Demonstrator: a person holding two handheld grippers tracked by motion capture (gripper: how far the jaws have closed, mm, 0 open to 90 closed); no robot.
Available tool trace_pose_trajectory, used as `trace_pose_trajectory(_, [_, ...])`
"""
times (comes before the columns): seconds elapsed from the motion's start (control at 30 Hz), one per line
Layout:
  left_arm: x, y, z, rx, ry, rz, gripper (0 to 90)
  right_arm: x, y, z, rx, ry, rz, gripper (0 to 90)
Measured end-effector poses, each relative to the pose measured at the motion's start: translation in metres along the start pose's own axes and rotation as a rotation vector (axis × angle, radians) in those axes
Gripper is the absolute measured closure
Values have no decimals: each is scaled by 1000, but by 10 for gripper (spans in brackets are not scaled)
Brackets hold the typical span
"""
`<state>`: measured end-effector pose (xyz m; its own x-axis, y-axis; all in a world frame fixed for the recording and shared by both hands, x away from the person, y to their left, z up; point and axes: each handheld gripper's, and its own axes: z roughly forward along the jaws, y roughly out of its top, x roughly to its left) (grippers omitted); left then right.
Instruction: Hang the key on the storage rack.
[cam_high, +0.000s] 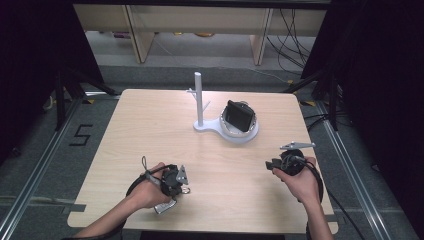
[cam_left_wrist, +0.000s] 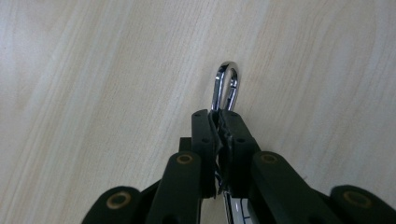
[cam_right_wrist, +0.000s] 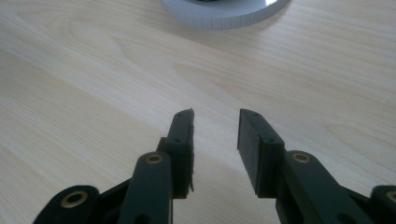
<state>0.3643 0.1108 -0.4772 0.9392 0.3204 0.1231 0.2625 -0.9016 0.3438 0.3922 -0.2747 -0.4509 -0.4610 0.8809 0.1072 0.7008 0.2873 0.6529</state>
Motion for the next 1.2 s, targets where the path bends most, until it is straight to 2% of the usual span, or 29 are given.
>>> trace_pose_trajectory(0.03, [0, 0, 0, -4, 0, -3, 846, -2, -1, 1, -9, -2, -19, 670])
trace_pose_trajectory(0.07, [-1, 0, 0, -3, 1, -2, 846, 1, 0, -1, 9, -3, 15, 669])
trace_pose_trajectory(0.13, [-2, 1, 0, -3, -5, -5, 845, 1, 0, -2, 12, -10, 31, 668])
trace_pose_trajectory(0.17, [-1, 1, 0, -1, -14, 11, 844, 1, 0, -2, 13, -4, 30, 667])
trace_pose_trajectory(0.3, [-1, 2, 1, -2, -24, 5, 838, 1, 0, -1, 8, -5, 38, 664])
trace_pose_trajectory(0.4, [-4, 2, 1, 4, -11, 20, 836, 1, -1, -1, 12, -6, 25, 663])
trace_pose_trajectory(0.6, [-9, 1, 0, -15, 18, 27, 851, 1, 0, 0, 16, -6, 29, 662])
trace_pose_trajectory(0.67, [-9, -2, 1, -47, 19, 4, 852, 1, 0, 0, 15, -5, 32, 662])
trace_pose_trajectory(0.7, [-7, -4, 0, -47, 18, 8, 852, 1, 0, 0, 13, -6, 31, 663])
trace_pose_trajectory(0.73, [-8, -5, 1, -79, 25, -22, 852, 0, -1, 0, 6, 4, 32, 662])
trace_pose_trajectory(0.83, [-5, -11, 0, -119, 34, -50, 853, 0, 0, -1, 7, -11, 34, 663])
trace_pose_trajectory(0.93, [-4, -16, -1, -157, 32, -71, 853, -1, 0, -2, 15, 7, 31, 663])
trace_pose_trajectory(0.97, [-5, -17, -1, -185, 35, -98, 853, -1, 0, -2, 14, 7, 30, 663])
trace_pose_trajectory(1.07, [-2, -20, -5, -219, 54, -112, 853, -1, 0, -1, 10, -26, 20, 664])
trace_pose_trajectory(1.2, [3, -23, -11, -265, 70, -151, 853, 0, 0, -1, 2, -25, 33, 664])
